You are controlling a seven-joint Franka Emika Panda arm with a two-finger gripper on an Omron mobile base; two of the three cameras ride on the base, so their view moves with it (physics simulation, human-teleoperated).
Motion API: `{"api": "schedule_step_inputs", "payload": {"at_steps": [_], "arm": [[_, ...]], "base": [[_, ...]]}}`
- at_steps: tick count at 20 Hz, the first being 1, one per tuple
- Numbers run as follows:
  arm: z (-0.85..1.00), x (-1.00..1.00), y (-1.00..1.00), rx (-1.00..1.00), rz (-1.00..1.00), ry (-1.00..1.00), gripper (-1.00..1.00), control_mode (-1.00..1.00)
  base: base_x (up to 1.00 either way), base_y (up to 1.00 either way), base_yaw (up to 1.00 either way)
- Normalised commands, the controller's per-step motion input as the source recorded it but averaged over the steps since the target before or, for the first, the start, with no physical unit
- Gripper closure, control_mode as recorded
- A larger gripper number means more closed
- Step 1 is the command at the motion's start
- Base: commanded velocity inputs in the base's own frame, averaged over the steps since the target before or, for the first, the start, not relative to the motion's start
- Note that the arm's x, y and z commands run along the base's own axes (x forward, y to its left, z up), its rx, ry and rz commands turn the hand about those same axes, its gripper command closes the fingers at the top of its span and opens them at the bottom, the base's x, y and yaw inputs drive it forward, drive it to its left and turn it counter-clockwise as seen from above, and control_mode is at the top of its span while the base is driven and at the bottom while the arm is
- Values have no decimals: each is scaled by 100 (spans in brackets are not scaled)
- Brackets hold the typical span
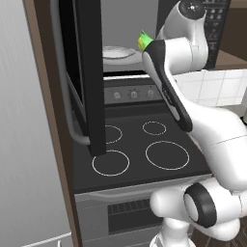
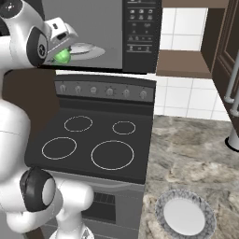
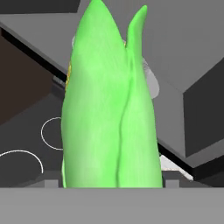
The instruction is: Pick the corn from the counter and place it in the microwave. Then turn on the microwave.
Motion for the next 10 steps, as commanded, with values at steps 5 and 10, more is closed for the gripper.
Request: {"api": "schedule_step_inputs", "payload": {"at_steps": [5,10], "arm": [[7,43,12,0,2,-5,100,-100],[0,51,7,0,2,-3,100,-100]], "base": [[0,0,0],[0,0,0]]}}
